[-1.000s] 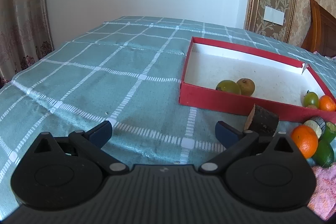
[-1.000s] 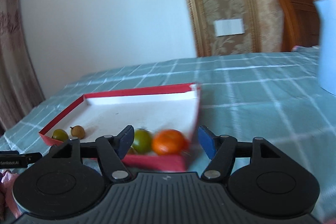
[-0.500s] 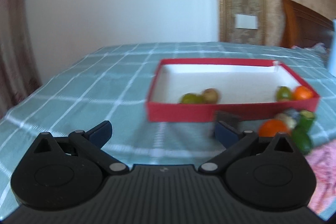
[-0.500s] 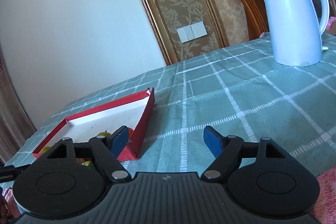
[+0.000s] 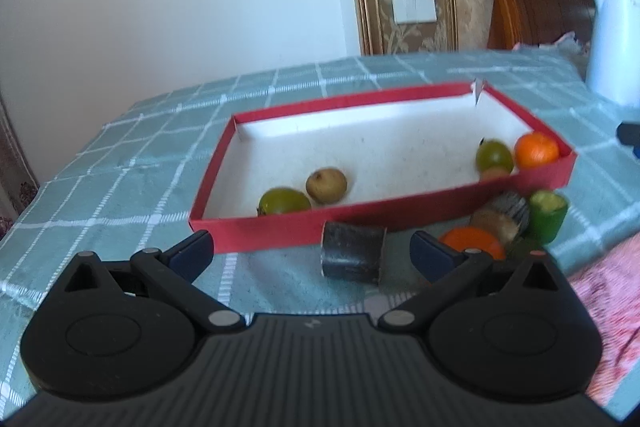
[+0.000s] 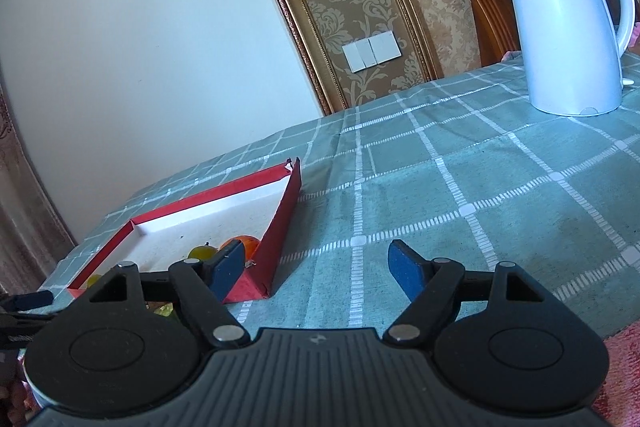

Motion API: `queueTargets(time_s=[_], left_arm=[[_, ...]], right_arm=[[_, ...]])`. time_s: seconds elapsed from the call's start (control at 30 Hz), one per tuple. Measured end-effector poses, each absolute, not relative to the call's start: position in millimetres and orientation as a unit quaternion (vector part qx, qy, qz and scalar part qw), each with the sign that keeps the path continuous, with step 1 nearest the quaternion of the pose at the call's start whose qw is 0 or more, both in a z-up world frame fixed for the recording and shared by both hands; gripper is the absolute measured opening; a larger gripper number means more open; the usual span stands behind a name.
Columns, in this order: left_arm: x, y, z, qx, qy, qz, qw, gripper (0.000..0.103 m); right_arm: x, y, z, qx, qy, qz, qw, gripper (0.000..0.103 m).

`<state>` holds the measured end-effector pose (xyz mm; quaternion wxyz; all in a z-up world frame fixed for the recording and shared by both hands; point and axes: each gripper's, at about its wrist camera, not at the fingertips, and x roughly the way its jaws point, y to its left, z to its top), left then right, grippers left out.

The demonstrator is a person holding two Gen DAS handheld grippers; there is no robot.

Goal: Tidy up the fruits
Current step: 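Move the left tool to the dark cylindrical block and close on it, then lift the dark block and carry it over the red tray with the left tool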

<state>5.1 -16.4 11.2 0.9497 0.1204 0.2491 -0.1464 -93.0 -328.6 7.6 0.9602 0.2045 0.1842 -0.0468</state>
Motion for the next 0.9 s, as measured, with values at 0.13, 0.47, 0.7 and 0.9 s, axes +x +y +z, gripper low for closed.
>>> queueTargets(time_s=[0.13,0.47,0.7,0.9], left_arm=[[14,-14,7,0.112,0.26,-0.144,0.948,0.103],[23,-16,0,0.108,0.27,-0.148,0.945,0.087],[23,-15,0,0.092,0.279,-0.177,0.939,0.047],[16,-23,0,0.102,0.274,-0.183,0.939,0.03]], right_arm=[[-93,-329,8,0.204,0.186,-0.046,0.96,0.079],[-92,-330,8,0.205,0.187,-0.046,0.96,0.079],[-90,-329,7,0.206,0.19,-0.047,0.959,0.079],[-89,-329,7,0.208,0.191,-0.048,0.958,0.079]])
